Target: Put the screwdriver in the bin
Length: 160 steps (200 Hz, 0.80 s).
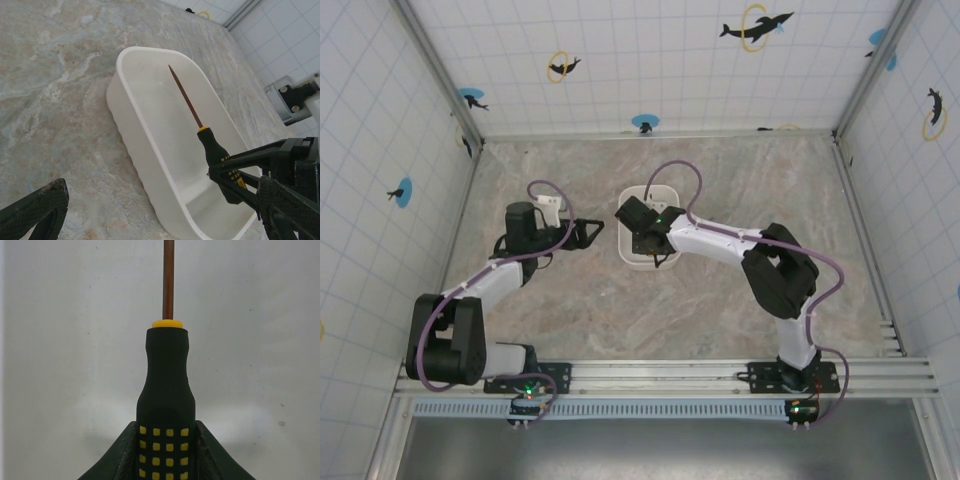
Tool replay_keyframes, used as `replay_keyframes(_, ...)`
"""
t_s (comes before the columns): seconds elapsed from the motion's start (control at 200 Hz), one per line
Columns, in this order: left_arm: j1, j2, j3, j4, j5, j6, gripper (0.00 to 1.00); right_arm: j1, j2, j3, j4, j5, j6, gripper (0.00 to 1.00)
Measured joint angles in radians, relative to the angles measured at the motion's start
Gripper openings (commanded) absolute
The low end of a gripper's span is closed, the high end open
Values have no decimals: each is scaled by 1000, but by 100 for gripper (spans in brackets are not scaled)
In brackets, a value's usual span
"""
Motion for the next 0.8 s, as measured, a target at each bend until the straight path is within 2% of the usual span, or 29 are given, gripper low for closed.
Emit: replay_keyframes(0.801,0,8,-2,0,-3,0,98,-39,99,51,-5,-59,0,2)
